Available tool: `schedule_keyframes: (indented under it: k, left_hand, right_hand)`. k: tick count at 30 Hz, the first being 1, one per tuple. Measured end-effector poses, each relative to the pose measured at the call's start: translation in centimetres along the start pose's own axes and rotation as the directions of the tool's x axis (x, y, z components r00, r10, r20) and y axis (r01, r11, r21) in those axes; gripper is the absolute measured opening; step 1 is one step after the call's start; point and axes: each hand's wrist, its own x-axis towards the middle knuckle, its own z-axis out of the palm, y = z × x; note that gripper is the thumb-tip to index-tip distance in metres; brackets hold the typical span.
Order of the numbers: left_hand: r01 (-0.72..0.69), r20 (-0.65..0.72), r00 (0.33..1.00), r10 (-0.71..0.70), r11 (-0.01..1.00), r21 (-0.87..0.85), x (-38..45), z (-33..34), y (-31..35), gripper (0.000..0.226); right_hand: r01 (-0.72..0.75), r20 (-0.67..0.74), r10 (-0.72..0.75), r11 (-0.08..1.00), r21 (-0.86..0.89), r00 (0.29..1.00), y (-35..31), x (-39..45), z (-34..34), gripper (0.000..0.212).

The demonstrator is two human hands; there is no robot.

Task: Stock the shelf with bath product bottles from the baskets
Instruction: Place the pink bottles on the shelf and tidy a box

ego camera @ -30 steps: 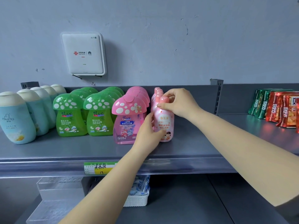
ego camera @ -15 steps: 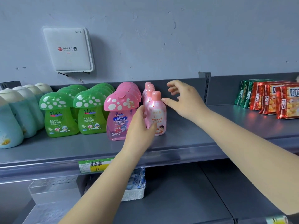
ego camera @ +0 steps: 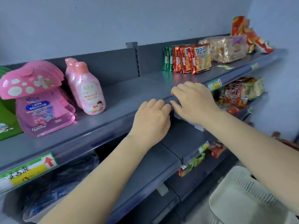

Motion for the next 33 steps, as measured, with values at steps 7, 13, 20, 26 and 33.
schedule_keyframes:
  k: [7,13,20,26,33]
  left_hand:
    - [-0.232,0.202,0.943,0.264,0.958,-0.168,1.1,5.5,9.1,0.022]
    - [-0.298,0.307,0.846,0.437,0.863,-0.408,1.1,9.8,17.9,0.020]
    - [-0.202,0.462,0.701,0.543,0.773,-0.601,0.4,15.5,29.6,0.027]
    - [0.235,0.693,0.418,0.587,0.667,-0.707,-3.8,20.0,39.2,0.025]
    - [0.444,0.750,0.134,0.647,0.638,-0.630,-9.6,24.2,47.8,0.012]
  right_hand:
    - [-0.217,0.441,0.280,0.958,-0.188,0.853,4.7,-12.3,-2.2,0.020]
    - [-0.368,0.530,0.427,0.903,-0.220,0.732,7.6,-22.4,-3.6,0.021]
    - [-0.585,0.662,0.633,0.733,-0.347,0.401,10.8,-34.5,-4.2,0.033]
    - [-0.734,0.731,0.671,0.557,-0.388,0.123,12.3,-45.1,-3.5,0.033]
    - [-0.845,0.798,0.584,0.344,-0.409,-0.149,11.3,-55.4,0.8,0.034]
